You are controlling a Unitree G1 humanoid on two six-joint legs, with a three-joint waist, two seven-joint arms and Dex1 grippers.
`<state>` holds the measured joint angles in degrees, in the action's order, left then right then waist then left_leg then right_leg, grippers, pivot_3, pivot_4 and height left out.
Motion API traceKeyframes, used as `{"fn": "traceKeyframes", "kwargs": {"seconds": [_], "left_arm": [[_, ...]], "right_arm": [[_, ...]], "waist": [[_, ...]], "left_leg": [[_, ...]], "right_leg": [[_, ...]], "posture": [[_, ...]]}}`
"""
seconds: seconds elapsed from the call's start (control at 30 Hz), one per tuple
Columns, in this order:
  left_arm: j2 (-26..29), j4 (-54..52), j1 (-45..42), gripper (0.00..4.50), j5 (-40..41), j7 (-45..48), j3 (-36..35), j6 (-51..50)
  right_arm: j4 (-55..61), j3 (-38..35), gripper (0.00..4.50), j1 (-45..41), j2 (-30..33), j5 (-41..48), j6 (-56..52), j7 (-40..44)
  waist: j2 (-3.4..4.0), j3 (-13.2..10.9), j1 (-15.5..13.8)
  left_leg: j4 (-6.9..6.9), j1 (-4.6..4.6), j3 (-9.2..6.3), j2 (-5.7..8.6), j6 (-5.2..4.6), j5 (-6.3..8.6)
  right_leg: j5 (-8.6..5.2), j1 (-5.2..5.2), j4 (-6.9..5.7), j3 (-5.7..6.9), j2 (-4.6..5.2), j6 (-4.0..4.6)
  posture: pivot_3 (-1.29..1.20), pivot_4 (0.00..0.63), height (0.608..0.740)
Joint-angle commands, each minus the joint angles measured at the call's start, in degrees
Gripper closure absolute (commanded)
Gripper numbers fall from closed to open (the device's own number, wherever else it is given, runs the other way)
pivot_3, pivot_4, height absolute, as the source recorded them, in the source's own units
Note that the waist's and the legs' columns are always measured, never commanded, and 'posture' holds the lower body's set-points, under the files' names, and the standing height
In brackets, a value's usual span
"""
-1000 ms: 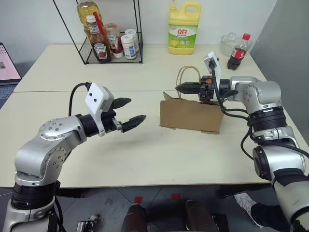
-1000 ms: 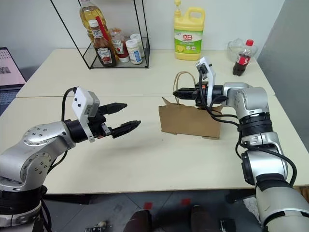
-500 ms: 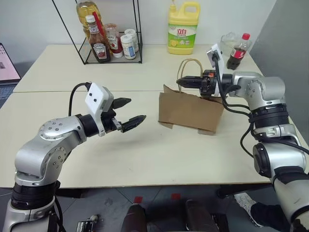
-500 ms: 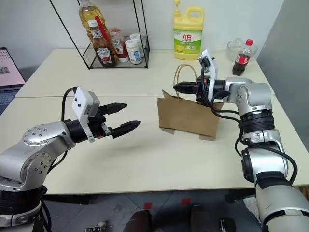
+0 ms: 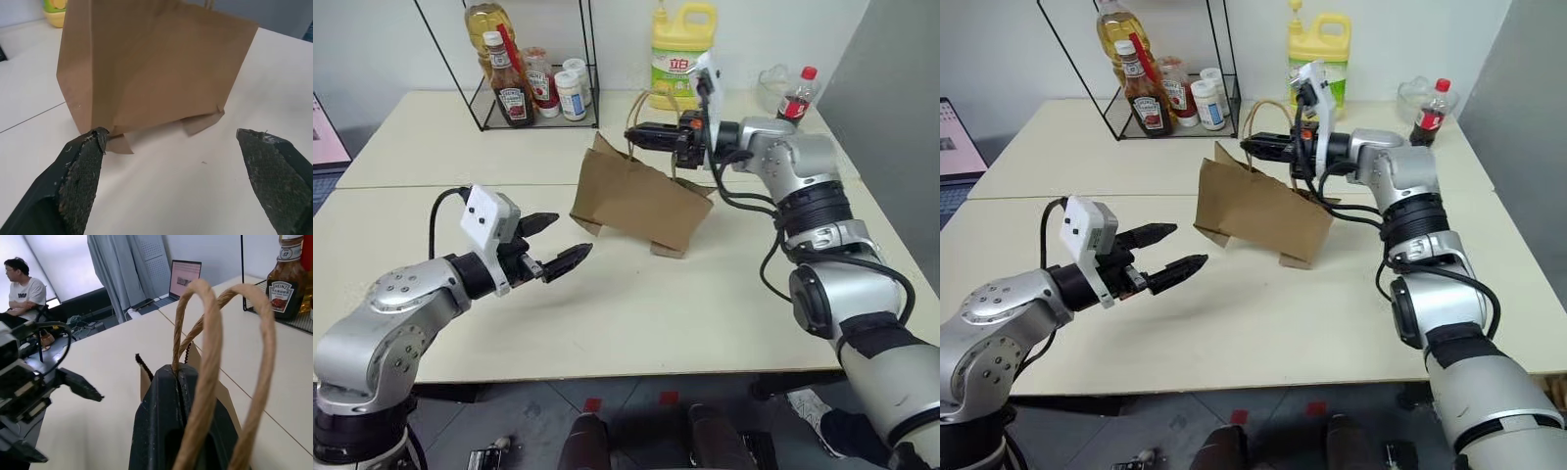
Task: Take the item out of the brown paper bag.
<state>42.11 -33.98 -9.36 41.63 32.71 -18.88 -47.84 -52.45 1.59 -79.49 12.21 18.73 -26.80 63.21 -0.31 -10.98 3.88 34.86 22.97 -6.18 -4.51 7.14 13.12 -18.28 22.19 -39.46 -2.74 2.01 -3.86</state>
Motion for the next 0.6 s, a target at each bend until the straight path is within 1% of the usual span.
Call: {"fn": "traceKeyframes", "kwargs": {"seconds": [0.03,0.1,0.2,0.3,0.47,0.5,0.6], "left_arm": [[-0.8,-4.7,3.2,0.0,2.0,-2.8,-3.8,-0.8],[-1.3,-6.4,5.2,0.0,2.6,-4.2,-4.8,-1.1],[-2.2,-9.0,8.4,0.0,3.6,-6.5,-6.4,-1.4],[-2.9,-11.1,11.0,0.0,4.7,-8.4,-7.5,-1.6],[-2.9,-11.6,12.3,0.0,5.4,-9.8,-7.7,-1.1],[-2.9,-11.5,12.2,0.0,5.5,-10.1,-7.4,-1.0],[-3.0,-11.1,11.5,0.0,5.7,-10.6,-6.3,-0.7]], "right_arm": [[-5.1,-1.0,4.48,-5.9,-2.5,-1.5,8.4,1.6],[-8.3,-0.9,4.48,-7.1,-3.9,-2.8,11.3,2.3],[-11.8,1.0,4.48,-6.8,-6.1,-6.2,16.2,3.6],[-13.7,1.3,4.48,-6.1,-7.8,-8.0,18.3,4.0],[-15.5,0.4,4.48,-6.5,-8.9,-9.8,19.9,0.0],[-15.7,0.3,4.3,-6.5,-9.0,-10.1,20.3,-0.9],[-15.9,-0.4,4.3,-6.6,-9.2,-10.4,20.7,-2.7]], "waist": [[0.0,0.0,0.1],[-0.01,0.0,0.1],[-0.02,0.0,0.0],[-0.03,0.0,0.0],[-0.05,0.0,-0.6],[-0.05,0.0,-0.6],[-0.05,0.0,-0.6]], "left_leg": [[0.0,0.0,0.0,0.0,0.02,-0.01],[-0.01,0.01,-0.01,0.0,0.02,-0.01],[-0.01,-0.01,-0.01,0.0,0.03,-0.01],[-0.01,-0.01,-0.01,-0.01,0.03,-0.01],[0.01,-0.01,-0.01,-0.01,0.01,-0.01],[0.02,-0.02,-0.01,-0.01,0.01,-0.01],[0.02,-0.02,-0.01,-0.01,0.0,0.0]], "right_leg": [[0.0,0.01,-0.01,0.0,0.0,0.0],[0.0,0.02,-0.01,0.01,0.0,0.0],[0.0,0.01,-0.02,0.01,0.0,0.0],[0.0,0.01,-0.04,0.01,0.0,0.0],[0.0,0.0,-0.06,0.01,0.0,0.0],[0.0,-0.01,-0.06,0.01,0.0,0.0],[0.0,-0.01,-0.07,0.01,0.0,0.0]], "posture": [[0.0,0.15,0.74],[0.0,0.15,0.74],[0.0,0.15,0.74],[0.0,0.15,0.74],[0.0,0.15,0.74],[0.0,0.15,0.74],[0.0,0.15,0.74]]}}
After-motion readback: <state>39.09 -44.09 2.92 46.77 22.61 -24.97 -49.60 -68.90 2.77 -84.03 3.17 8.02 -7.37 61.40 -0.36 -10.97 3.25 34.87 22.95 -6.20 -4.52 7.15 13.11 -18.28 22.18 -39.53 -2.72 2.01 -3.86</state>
